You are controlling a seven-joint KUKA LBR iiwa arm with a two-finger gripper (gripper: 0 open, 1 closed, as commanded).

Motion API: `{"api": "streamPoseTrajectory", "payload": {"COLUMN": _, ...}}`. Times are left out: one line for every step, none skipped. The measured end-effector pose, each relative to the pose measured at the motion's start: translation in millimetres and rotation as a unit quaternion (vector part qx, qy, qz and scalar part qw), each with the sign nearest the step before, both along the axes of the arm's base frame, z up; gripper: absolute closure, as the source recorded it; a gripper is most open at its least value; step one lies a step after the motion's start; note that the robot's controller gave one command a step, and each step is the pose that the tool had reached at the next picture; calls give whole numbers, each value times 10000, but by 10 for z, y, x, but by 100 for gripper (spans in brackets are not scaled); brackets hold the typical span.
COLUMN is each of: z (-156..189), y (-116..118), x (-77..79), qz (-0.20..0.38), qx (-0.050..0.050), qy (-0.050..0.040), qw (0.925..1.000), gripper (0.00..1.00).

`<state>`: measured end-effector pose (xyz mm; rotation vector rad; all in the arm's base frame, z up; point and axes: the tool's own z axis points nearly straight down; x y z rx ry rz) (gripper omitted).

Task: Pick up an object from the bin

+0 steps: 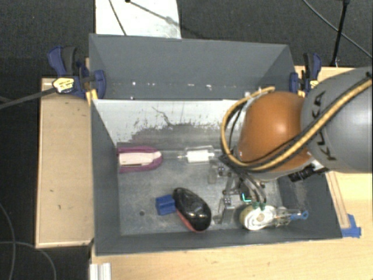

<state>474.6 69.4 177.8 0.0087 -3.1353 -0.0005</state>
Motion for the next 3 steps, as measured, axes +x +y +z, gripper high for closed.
{"api": "streamPoseTrajectory", "payload": {"z": -1116, "y": 772, "x": 321, "qz": -596, "qx": 5, "qy": -8, "qw": 9982, "gripper": 0}}
{"api": "streamPoseTrajectory", "payload": {"z": -1075, "y": 742, "x": 337, "qz": -632, "qx": 3, "qy": -35, "qw": 9980, "gripper": 100}}
{"api": "streamPoseTrajectory", "payload": {"z": 75, "y": 1086, "x": 328, "qz": -769, "qx": 24, "qy": -78, "qw": 9970, "gripper": 100}}
